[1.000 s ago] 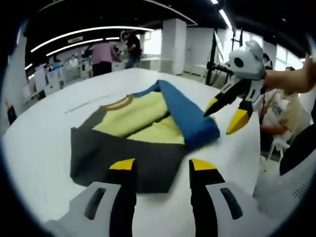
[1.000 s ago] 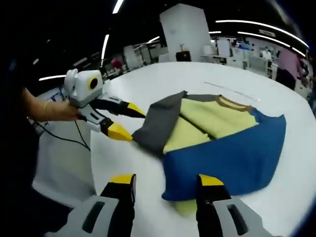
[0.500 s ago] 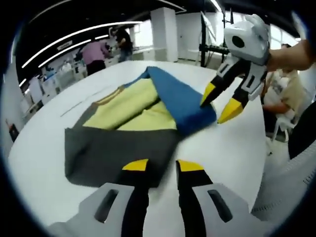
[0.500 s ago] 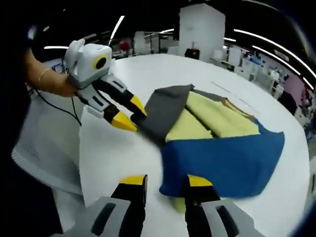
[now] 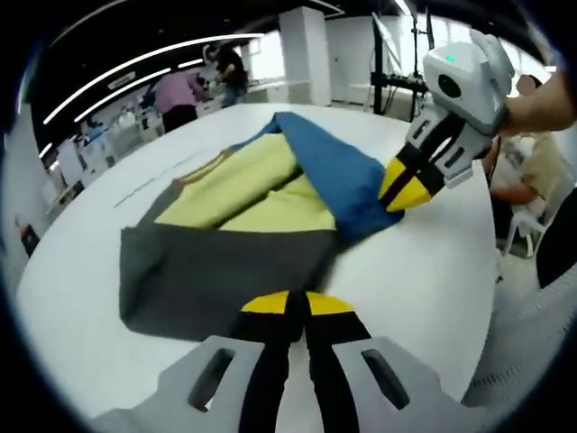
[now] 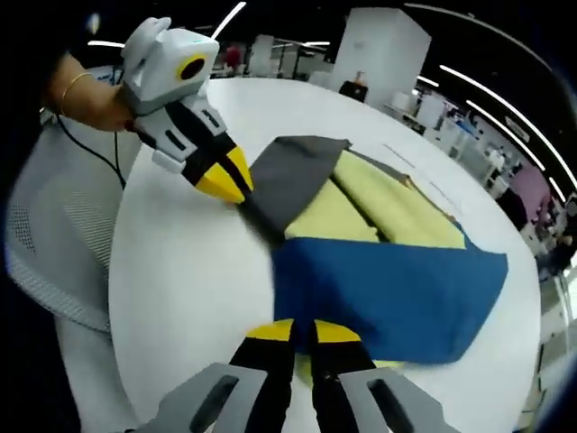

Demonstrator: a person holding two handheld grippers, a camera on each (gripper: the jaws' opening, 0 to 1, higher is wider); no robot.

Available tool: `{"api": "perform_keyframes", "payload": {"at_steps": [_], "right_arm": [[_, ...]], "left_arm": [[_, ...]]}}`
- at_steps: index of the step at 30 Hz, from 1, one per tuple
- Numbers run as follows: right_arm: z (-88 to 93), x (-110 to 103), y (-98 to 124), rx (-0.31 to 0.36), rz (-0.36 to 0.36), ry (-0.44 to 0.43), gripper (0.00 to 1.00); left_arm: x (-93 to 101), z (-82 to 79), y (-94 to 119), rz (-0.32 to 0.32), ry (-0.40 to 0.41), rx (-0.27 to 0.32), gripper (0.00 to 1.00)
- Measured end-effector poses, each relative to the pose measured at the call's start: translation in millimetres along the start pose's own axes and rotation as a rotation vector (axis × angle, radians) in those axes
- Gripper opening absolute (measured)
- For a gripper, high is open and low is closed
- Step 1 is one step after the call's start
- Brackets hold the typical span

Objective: Fold the garment on the visible template until the final outline fits inside the template.

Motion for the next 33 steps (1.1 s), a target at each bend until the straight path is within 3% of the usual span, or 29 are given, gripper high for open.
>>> {"api": "perform_keyframes", "payload": {"at_steps": [9,15,23,28,33], "right_arm": [[2.3,-2.9,-1.9,0.001,-0.033,-0.061,0.00],[2.2,-5.6,-1.8,0.017,-0.104,-0.211,0.05],[2.1,-8.3,-4.1,-0.028,-0.082,-0.098,0.06],[1.6,-3.3,-4.3,-0.044,-0.048,-0.071,0.00],[1.2,-3.3,-3.8,-0.031,-0.048,-0.097,0.00]], "left_arm": [[-0.4,0.5,0.0,0.004,0.015,-0.004,0.00],[-0.1,1.1,-0.5,0.007,0.031,-0.011,0.00],[-0.4,1.4,-1.4,0.012,0.045,-0.018,0.00],[-1.9,0.4,-0.8,0.016,0.071,-0.018,0.00],[-3.5,-3.1,2.3,0.023,0.086,-0.003,0.00]]}}
Point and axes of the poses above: the point that each gripper's makers call its tool centre point, and the gripper's own axes: y roughly backward along the fingers, x roughly to its right, z roughly out of its underside, the point moved 3 cm from there along y, roughly backward along the fingers, and after that the axes turned 9 degrees about -z, right-handed, at the moved point
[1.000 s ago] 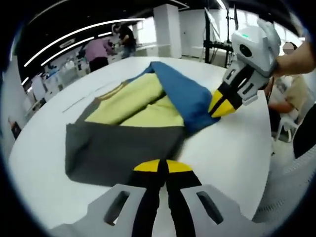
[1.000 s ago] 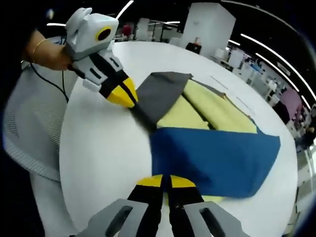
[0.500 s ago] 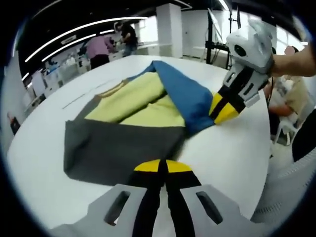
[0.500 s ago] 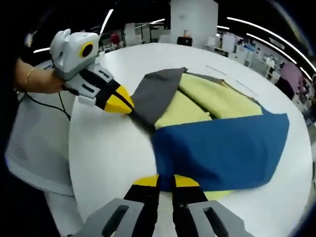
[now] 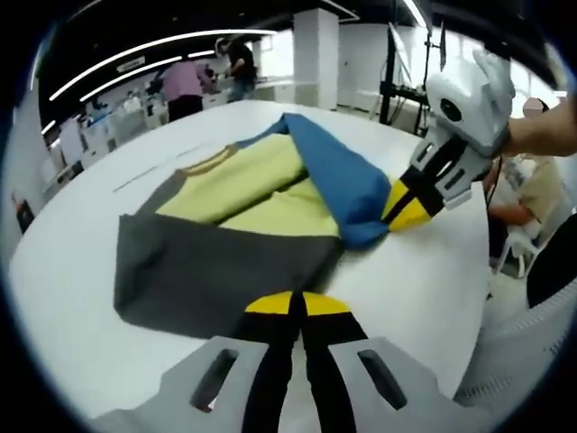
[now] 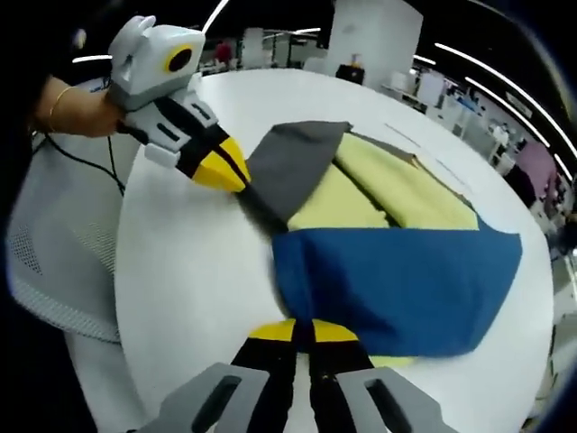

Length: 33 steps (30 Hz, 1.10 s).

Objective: Fold the garment on the visible template until the final outline fits inside the template.

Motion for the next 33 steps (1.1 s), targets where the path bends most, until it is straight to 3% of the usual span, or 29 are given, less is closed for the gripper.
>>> {"api": "perform_keyframes", "payload": {"at_steps": [4,8,20,26,33], "right_arm": [[-5.1,-0.5,4.8,0.046,-0.013,-0.061,0.00],[-22.8,5.2,20.6,0.165,-0.003,-0.099,0.00],[-50.0,45.2,78.1,0.313,0.107,-0.187,0.00],[-45.6,75.0,104.4,0.368,0.193,-0.276,0.00],[-33.3,103.7,129.9,0.423,0.263,-0.369,0.00]], "left_arm": [[-1.4,-6.9,5.0,0.010,0.018,0.018,0.00],[-2.1,-17.0,10.3,0.037,0.063,0.048,0.00],[-16.2,-44.7,27.9,0.082,0.229,0.083,0.00],[-41.3,-60.6,44.7,0.048,0.292,0.142,0.00],[-95.8,-64.9,64.1,-0.079,0.421,0.211,0.00]]}}
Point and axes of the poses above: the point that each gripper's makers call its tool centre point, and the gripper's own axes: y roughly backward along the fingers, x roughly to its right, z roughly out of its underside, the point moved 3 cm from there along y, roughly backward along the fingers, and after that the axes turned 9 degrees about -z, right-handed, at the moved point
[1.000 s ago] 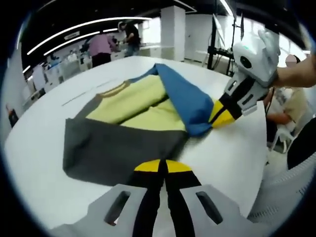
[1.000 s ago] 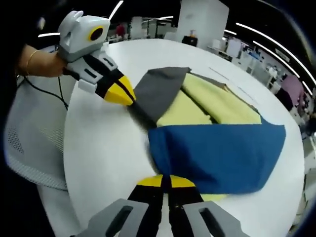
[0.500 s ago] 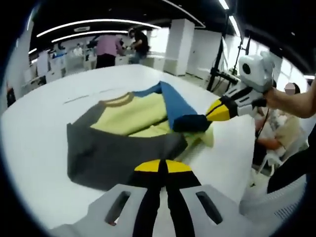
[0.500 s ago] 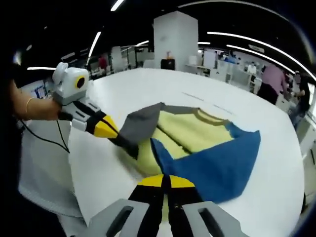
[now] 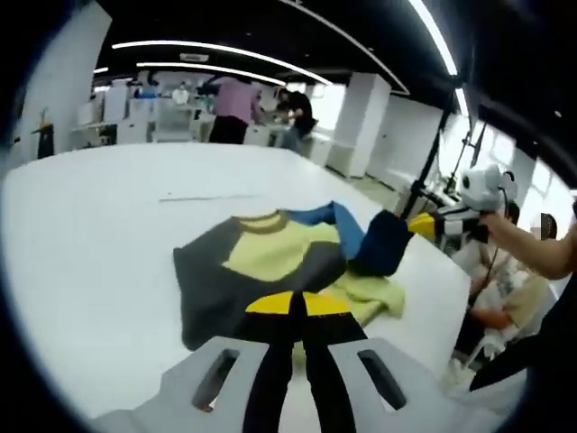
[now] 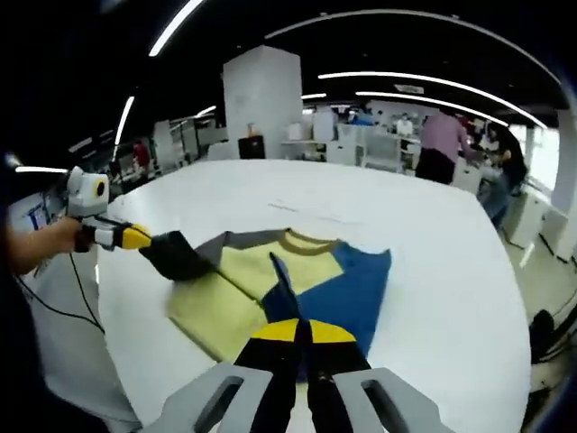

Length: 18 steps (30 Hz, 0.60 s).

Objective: Fold the garment on the visible template until the final outline fits inside the template.

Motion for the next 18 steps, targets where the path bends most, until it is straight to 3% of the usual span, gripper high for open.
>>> {"api": "perform_keyframes", "payload": {"at_steps": [2,5,12,18], "right_arm": [[-2.7,9.7,5.7,0.017,0.037,-0.053,0.00],[-9.3,23.3,14.2,0.048,0.083,-0.064,0.00],[-9.6,52.4,26.8,0.060,0.184,-0.099,0.00],[-4.5,78.1,37.7,0.074,0.278,-0.137,0.00]], "left_arm": [[-21.8,-7.5,3.7,-0.071,0.025,0.026,0.00],[-54.3,-19.5,10.7,-0.177,0.036,0.079,0.00],[-110.6,-22.8,22.6,-0.354,0.027,0.086,0.00],[-140.0,-16.5,27.4,-0.430,0.106,0.104,0.00]]}}
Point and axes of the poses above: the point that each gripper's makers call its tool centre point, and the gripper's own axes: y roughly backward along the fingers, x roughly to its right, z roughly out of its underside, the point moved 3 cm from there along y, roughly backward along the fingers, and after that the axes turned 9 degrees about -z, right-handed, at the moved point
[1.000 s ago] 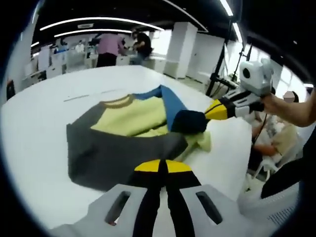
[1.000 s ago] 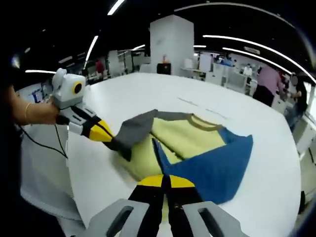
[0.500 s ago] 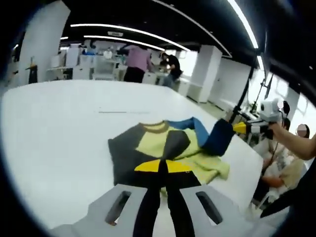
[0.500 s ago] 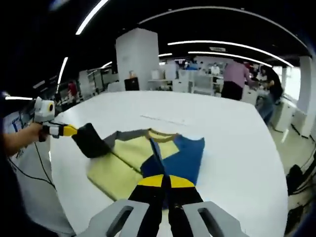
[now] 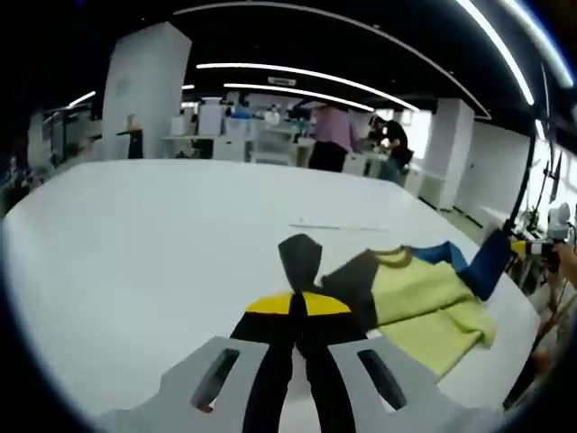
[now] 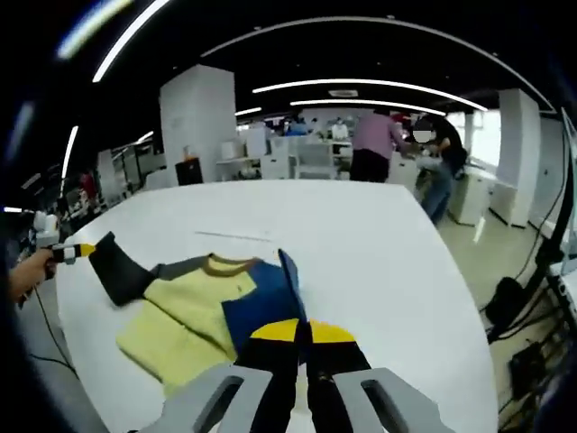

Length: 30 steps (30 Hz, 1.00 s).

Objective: Fold the garment on the visible template until the final outline fits inside the template.

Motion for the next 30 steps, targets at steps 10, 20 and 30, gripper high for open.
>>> {"api": "perform_keyframes", "payload": {"at_steps": [10,20,30], "right_arm": [[15.1,41.6,11.0,-0.003,0.120,-0.093,0.00],[38.0,72.7,16.4,-0.017,0.223,-0.187,0.00],[66.7,102.4,36.2,-0.036,0.324,-0.305,0.00]], "left_arm": [[-54.9,18.2,-4.0,-0.179,0.001,-0.033,0.00],[-88.5,37.3,-7.3,-0.250,-0.073,-0.080,0.00],[-101.9,52.9,-11.1,-0.253,-0.095,-0.138,0.00]]}}
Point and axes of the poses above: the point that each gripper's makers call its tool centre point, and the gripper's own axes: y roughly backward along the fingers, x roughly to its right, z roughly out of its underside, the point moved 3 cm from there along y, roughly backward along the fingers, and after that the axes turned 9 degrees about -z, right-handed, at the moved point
